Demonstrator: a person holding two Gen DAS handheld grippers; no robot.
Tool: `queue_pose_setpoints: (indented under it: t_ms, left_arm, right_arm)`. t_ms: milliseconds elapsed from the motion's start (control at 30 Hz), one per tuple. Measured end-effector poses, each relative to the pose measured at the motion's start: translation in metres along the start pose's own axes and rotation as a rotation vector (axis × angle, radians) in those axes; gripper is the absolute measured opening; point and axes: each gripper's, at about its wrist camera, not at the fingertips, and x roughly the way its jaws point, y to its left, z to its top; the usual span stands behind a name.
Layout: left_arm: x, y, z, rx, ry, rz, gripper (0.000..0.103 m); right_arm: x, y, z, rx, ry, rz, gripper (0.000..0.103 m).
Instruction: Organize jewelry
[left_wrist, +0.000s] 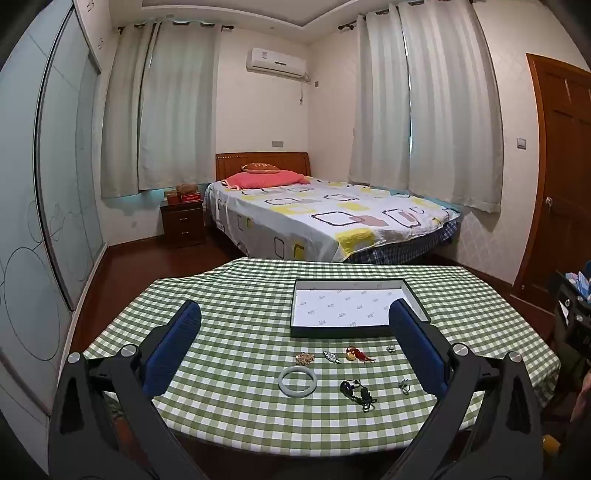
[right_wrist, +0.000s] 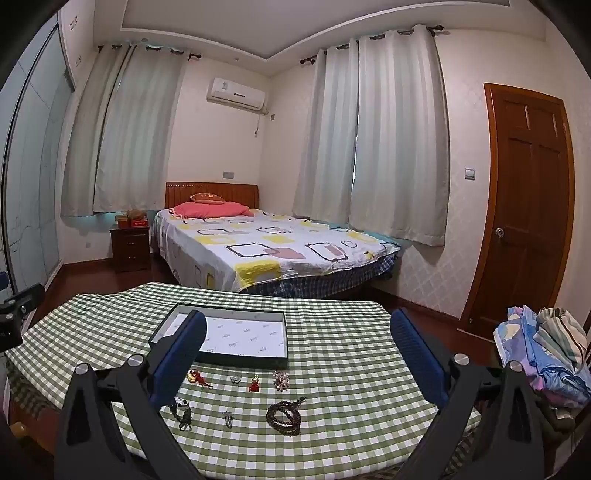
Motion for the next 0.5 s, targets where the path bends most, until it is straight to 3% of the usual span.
queue_pose_setpoints:
  t_ms: [500]
  left_arm:
    - [-0.005,-0.002,-0.001,0.020,0.000,-0.007,0.099]
  right_arm:
    - [0.000,0.001,0.000,-0.001,-0.005,0.003,0.097]
